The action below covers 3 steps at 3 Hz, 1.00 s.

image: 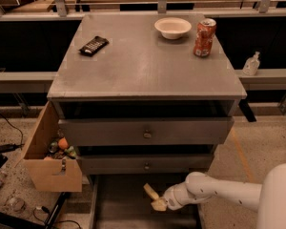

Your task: Place sponge into bottom drawer

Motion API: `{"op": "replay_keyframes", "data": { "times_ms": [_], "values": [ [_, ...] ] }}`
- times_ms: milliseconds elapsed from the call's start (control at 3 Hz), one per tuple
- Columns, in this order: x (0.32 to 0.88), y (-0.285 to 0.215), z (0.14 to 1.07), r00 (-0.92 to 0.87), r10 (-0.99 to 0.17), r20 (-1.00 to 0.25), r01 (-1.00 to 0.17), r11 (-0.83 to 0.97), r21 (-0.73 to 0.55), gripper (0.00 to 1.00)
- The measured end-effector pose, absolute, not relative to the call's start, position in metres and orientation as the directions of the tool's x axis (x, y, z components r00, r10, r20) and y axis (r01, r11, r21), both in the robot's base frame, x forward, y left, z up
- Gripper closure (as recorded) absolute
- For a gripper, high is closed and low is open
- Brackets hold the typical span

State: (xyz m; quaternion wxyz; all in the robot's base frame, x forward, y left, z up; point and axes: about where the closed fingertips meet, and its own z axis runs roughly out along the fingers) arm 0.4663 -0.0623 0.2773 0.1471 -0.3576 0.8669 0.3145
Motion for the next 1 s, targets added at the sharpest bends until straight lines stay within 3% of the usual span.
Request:
{"op": "replay_keyframes", "data": {
  "times_ms": [1000],
  "values": [
    [0.461, -0.047, 0.223, -0.734, -0.561, -0.383, -0.677, 0.553, 0.486, 1.0]
  ]
}}
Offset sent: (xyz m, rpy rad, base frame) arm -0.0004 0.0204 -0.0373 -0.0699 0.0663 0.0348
